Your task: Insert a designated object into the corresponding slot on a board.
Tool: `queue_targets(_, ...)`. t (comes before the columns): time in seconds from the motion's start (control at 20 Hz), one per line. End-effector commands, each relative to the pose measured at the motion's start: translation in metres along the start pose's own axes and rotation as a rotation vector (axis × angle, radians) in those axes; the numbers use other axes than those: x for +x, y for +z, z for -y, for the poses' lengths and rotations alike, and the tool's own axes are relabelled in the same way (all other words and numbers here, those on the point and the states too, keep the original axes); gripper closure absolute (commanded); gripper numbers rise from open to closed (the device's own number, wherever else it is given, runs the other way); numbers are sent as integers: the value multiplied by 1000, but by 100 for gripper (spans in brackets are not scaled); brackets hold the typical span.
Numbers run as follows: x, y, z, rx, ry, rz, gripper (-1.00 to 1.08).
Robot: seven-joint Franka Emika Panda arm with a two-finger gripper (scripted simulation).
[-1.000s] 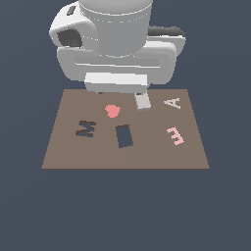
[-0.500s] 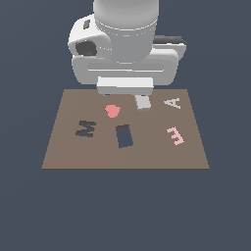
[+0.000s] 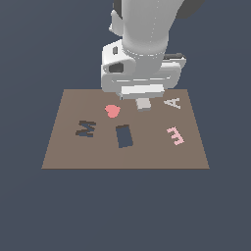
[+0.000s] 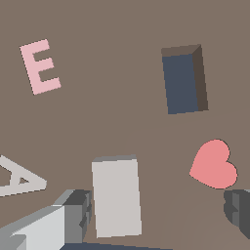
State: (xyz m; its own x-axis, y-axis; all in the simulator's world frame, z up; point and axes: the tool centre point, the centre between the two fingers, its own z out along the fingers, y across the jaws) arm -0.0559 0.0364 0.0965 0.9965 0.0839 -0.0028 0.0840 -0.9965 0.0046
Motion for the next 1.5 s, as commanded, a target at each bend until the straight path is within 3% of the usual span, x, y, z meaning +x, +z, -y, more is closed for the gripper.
queue_targets(0.0,-9,15,10,2,-23,-1,-92)
queue_targets(0.5,-29,48,30,6,-70,-3,-92)
queue_targets(1.45,-27,66,28,5,-67,-3,-92)
